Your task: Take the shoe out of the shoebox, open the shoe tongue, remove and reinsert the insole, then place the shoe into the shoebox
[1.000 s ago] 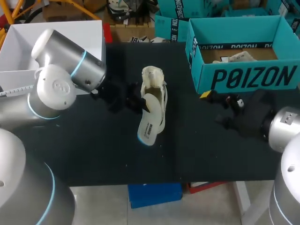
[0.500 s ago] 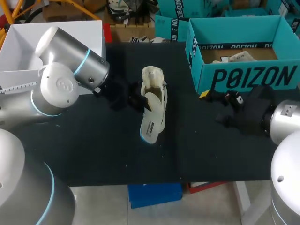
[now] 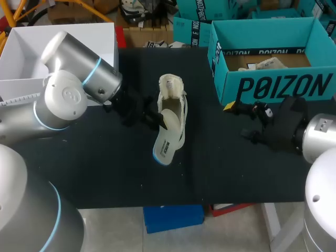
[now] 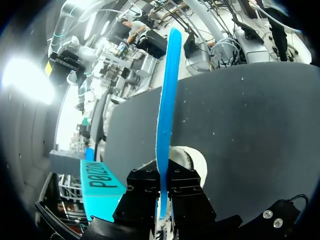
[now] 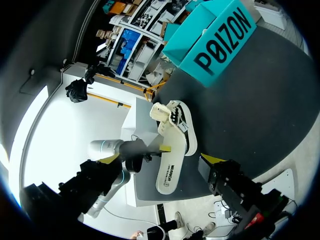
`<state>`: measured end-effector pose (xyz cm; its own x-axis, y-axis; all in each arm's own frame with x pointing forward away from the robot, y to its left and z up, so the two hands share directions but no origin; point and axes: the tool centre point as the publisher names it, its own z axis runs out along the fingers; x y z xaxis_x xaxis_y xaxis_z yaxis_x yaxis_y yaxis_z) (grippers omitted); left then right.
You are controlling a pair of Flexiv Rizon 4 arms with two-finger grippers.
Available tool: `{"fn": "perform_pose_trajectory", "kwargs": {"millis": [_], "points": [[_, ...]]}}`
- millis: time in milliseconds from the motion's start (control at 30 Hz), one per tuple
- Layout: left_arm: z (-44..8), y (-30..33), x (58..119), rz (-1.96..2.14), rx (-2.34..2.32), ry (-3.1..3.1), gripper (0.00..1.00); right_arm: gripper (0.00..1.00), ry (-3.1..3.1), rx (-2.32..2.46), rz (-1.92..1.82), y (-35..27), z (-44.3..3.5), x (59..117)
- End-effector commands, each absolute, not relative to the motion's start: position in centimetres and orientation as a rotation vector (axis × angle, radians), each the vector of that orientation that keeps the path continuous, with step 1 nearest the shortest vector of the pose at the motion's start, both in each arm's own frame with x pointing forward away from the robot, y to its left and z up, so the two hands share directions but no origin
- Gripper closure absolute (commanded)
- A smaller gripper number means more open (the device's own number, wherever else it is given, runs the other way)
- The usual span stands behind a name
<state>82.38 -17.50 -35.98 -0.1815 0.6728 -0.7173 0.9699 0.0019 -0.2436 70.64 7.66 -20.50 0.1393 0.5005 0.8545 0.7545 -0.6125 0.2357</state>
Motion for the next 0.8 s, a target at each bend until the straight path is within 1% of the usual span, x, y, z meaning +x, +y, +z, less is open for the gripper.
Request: {"fn": "perform_pose_trajectory", "kwargs": {"millis": [33, 300, 800], "points": [[-36.9, -18.3, 83.6, -1.015, 1.692, 1.9, 1.0, 0.0, -1.274, -1.981, -1.313, 7.3, -21.1, 70.6], [-37.2, -18.5, 85.5, -0.986, 1.688, 1.921, 1.0, 0.0, -1.274, -1.981, -1.313, 7.3, -21.1, 70.6], [-37.2, -19.1, 87.1, -0.939, 1.719, 1.92, 1.0, 0.0, -1.274, -1.981, -1.313, 7.3, -21.1, 70.6]]}}
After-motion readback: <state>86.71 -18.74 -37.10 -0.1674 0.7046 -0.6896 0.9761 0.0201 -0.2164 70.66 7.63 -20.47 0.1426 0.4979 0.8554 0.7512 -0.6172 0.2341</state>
